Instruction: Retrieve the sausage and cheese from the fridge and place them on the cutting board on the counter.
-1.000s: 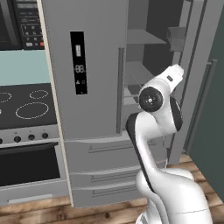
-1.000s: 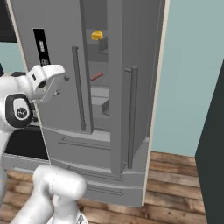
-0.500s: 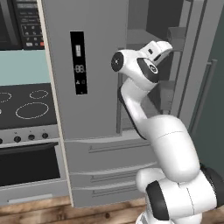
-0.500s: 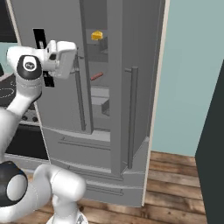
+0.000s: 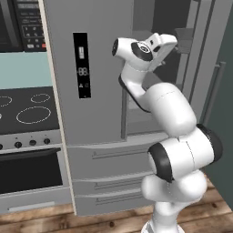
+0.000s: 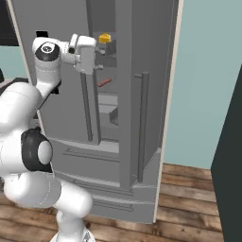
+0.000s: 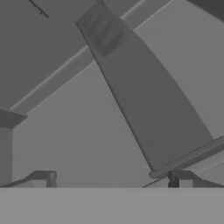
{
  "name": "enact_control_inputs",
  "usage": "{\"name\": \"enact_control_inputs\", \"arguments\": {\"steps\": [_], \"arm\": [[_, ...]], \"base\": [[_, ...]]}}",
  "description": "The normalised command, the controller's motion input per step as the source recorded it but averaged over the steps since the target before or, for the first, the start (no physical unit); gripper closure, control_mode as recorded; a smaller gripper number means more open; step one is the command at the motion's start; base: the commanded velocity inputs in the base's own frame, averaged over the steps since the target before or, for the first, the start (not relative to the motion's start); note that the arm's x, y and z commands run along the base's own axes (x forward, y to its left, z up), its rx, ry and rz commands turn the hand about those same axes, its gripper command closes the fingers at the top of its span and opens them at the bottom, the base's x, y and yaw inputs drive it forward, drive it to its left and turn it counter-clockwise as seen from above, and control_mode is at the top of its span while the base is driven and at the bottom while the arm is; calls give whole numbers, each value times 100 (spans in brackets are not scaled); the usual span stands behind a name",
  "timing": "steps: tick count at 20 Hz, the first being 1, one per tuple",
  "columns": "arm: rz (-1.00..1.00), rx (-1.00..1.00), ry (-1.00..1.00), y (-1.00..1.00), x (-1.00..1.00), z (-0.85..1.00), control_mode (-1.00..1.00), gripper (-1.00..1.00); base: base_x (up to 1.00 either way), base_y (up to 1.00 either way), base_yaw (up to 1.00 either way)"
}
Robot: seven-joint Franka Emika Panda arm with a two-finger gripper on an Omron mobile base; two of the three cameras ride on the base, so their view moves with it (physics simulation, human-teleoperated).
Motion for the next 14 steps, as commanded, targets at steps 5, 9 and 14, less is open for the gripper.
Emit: {"name": "enact_control_inputs", "arguments": {"steps": [5, 9, 14], "arm": [[-26, 0, -9, -82, 24, -23, -100, -100], [-28, 0, -3, -100, 20, -4, -100, -100], [-32, 0, 0, -100, 2, -1, -100, -100]], "base": [[0, 0, 0], [0, 0, 0], [0, 0, 0]]}}
